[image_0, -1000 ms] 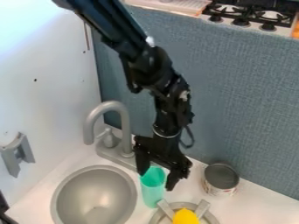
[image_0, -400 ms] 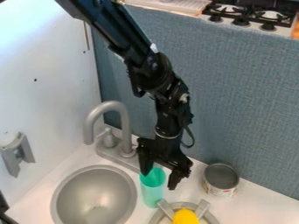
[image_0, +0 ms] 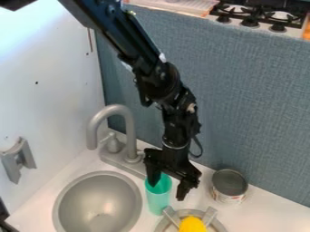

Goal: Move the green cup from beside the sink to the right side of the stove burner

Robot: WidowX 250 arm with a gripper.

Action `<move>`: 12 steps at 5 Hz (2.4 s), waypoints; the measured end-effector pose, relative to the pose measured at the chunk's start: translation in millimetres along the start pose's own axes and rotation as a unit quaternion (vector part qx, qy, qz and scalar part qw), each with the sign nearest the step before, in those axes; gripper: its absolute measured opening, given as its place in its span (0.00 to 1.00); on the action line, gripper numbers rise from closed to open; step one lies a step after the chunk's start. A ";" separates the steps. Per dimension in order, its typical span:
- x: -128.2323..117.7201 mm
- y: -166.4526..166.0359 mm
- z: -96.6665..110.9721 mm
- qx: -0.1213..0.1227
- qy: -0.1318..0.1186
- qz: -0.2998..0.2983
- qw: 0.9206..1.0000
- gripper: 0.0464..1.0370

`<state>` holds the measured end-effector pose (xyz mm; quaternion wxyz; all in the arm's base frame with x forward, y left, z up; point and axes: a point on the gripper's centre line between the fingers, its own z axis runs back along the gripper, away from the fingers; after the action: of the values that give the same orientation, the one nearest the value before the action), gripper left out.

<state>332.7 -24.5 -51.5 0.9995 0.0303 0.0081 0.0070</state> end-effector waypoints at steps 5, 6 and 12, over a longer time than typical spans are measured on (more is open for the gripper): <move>-9.7 -7.0 -22.6 -0.019 0.010 0.004 1.000 0.15; -10.8 -14.5 5.3 0.003 0.006 -0.017 1.000 0.07; 5.7 -185.9 36.1 -0.027 -0.021 -0.282 0.959 0.06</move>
<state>341.5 -212.1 -26.8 0.9612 -0.0001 -0.0048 -0.2757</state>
